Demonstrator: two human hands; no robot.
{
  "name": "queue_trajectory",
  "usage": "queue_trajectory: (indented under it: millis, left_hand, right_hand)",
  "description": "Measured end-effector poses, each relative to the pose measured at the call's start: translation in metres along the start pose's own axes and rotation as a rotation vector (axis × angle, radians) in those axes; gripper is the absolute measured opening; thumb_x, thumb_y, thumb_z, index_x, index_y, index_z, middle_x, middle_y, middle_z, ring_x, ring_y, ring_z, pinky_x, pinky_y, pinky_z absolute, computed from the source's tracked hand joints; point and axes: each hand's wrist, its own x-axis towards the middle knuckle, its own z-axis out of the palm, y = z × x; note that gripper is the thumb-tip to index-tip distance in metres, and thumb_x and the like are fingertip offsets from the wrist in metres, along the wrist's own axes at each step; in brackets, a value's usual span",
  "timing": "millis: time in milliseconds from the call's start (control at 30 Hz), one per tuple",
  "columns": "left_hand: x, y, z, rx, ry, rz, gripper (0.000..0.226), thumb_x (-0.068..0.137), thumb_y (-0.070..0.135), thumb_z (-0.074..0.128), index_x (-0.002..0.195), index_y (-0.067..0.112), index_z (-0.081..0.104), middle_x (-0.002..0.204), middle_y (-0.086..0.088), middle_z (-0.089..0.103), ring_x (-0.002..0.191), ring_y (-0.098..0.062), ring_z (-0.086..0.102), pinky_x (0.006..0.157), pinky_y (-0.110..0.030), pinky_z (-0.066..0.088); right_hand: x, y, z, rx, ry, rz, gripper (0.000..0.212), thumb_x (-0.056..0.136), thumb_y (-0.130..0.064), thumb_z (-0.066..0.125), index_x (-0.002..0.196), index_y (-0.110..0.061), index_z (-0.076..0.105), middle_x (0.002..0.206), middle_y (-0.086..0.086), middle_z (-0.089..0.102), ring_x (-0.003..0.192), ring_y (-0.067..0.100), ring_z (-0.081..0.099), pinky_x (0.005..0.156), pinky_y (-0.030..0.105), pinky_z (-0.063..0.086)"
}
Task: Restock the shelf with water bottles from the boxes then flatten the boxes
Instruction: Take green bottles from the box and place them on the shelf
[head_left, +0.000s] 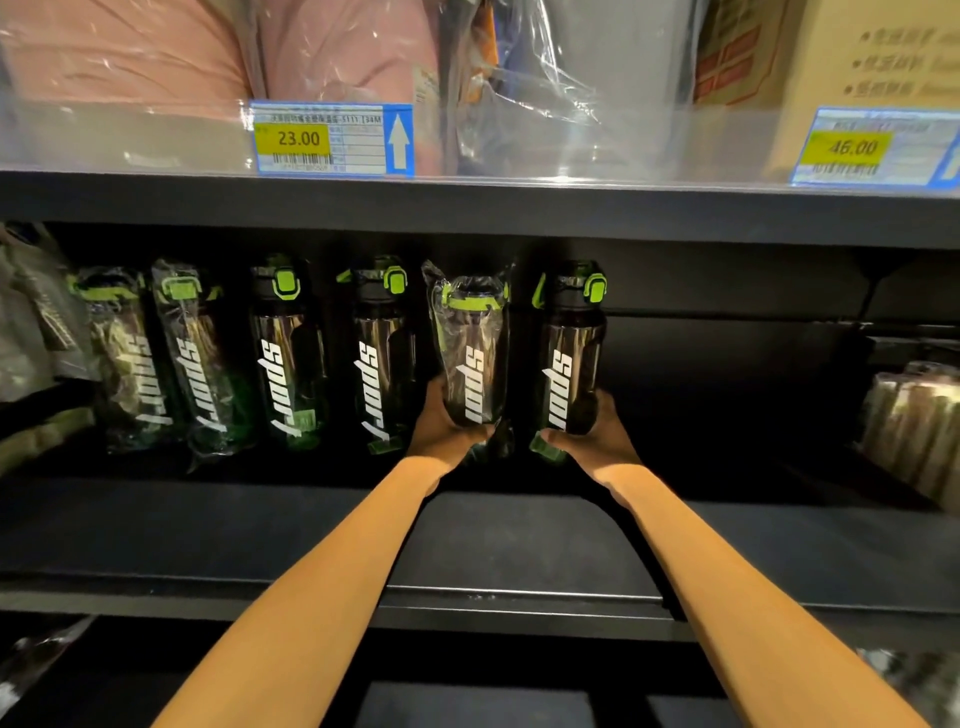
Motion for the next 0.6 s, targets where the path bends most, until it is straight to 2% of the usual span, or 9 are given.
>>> queue_trajectory:
  millis: [67, 233, 333, 400, 467, 500, 533, 567, 600]
  left_hand:
    - [0.001, 0.0, 0.001, 0.019, -0.007, 0.01, 0.102, 0.076, 0.008, 0.089, 0.157, 0.028, 0.03, 0.147, 0.003, 0.053, 0.127, -0.012, 0.05, 0.104, -0.028, 0.04]
    - [0.002, 0.001, 0.001, 0.086, 0.005, -0.008, 0.103, 0.077, 0.013, 0.09, 0.159, 0.027, 0.028, 0.154, 0.003, 0.047, 0.138, -0.016, 0.045, 0.111, -0.03, 0.035]
    - [0.0, 0.002, -0.001, 0.188, 0.05, 0.0, 0.113, 0.073, 0.029, 0.094, 0.162, 0.023, 0.025, 0.162, -0.002, 0.037, 0.148, -0.024, 0.038, 0.12, -0.039, 0.034]
    - [-0.005, 0.004, -0.005, 0.279, 0.053, -0.027, 0.117, 0.075, 0.039, 0.091, 0.164, 0.018, 0.018, 0.166, -0.008, 0.03, 0.152, -0.031, 0.032, 0.122, -0.042, 0.032]
    - [-0.014, 0.005, -0.01, 0.389, 0.033, -0.047, 0.117, 0.077, 0.046, 0.088, 0.164, 0.016, 0.016, 0.167, -0.011, 0.028, 0.152, -0.033, 0.032, 0.122, -0.043, 0.033]
    - [-0.021, 0.006, -0.015, 0.45, 0.018, -0.056, 0.113, 0.078, 0.048, 0.086, 0.164, 0.017, 0.019, 0.166, -0.012, 0.031, 0.149, -0.034, 0.036, 0.12, -0.045, 0.037]
    - [-0.034, 0.009, -0.021, 0.506, 0.0, -0.06, 0.104, 0.08, 0.048, 0.084, 0.161, 0.019, 0.026, 0.163, -0.012, 0.035, 0.145, -0.035, 0.041, 0.117, -0.046, 0.041]
    - [-0.048, 0.012, -0.027, 0.562, -0.026, -0.055, 0.086, 0.084, 0.048, 0.079, 0.154, 0.021, 0.038, 0.156, -0.012, 0.043, 0.138, -0.036, 0.049, 0.112, -0.046, 0.046]
    - [-0.064, 0.017, -0.034, 0.634, -0.063, -0.042, 0.059, 0.089, 0.049, 0.074, 0.138, 0.024, 0.052, 0.143, -0.012, 0.054, 0.128, -0.036, 0.057, 0.105, -0.047, 0.051]
  right_hand:
    - [0.001, -0.001, -0.001, -0.018, -0.006, 0.011, 0.103, 0.076, -0.028, 0.092, 0.157, -0.023, 0.028, 0.151, 0.003, 0.053, 0.138, 0.028, 0.052, 0.115, 0.041, 0.042]
    - [-0.003, -0.002, 0.001, -0.045, -0.016, 0.037, 0.109, 0.078, -0.033, 0.09, 0.162, -0.024, 0.021, 0.159, 0.004, 0.045, 0.144, 0.031, 0.046, 0.115, 0.041, 0.039]
    - [-0.007, -0.002, 0.0, -0.056, 0.017, 0.031, 0.115, 0.072, -0.032, 0.094, 0.162, -0.022, 0.022, 0.162, 0.006, 0.038, 0.146, 0.03, 0.042, 0.115, 0.039, 0.037]
    - [-0.017, -0.005, -0.004, -0.095, 0.05, 0.033, 0.121, 0.07, -0.035, 0.095, 0.163, -0.019, 0.019, 0.165, 0.01, 0.03, 0.149, 0.033, 0.036, 0.119, 0.044, 0.036]
    - [-0.036, -0.009, -0.011, -0.164, 0.042, 0.039, 0.118, 0.075, -0.039, 0.092, 0.164, -0.019, 0.016, 0.165, 0.013, 0.029, 0.148, 0.034, 0.038, 0.118, 0.047, 0.039]
    - [-0.05, -0.01, -0.016, -0.221, 0.019, 0.047, 0.112, 0.08, -0.043, 0.088, 0.164, -0.019, 0.018, 0.159, 0.015, 0.038, 0.14, 0.032, 0.047, 0.112, 0.045, 0.045]
    - [-0.065, -0.012, -0.021, -0.302, -0.006, 0.044, 0.1, 0.083, -0.048, 0.083, 0.16, -0.017, 0.026, 0.145, 0.02, 0.053, 0.122, 0.03, 0.059, 0.099, 0.043, 0.053]
    - [-0.081, -0.015, -0.026, -0.397, -0.012, 0.032, 0.086, 0.086, -0.052, 0.078, 0.151, -0.012, 0.039, 0.125, 0.023, 0.063, 0.102, 0.027, 0.063, 0.086, 0.043, 0.056]
    - [-0.097, -0.015, -0.029, -0.48, 0.011, -0.006, 0.074, 0.088, -0.055, 0.075, 0.139, -0.008, 0.049, 0.115, 0.021, 0.064, 0.097, 0.026, 0.061, 0.083, 0.043, 0.055]
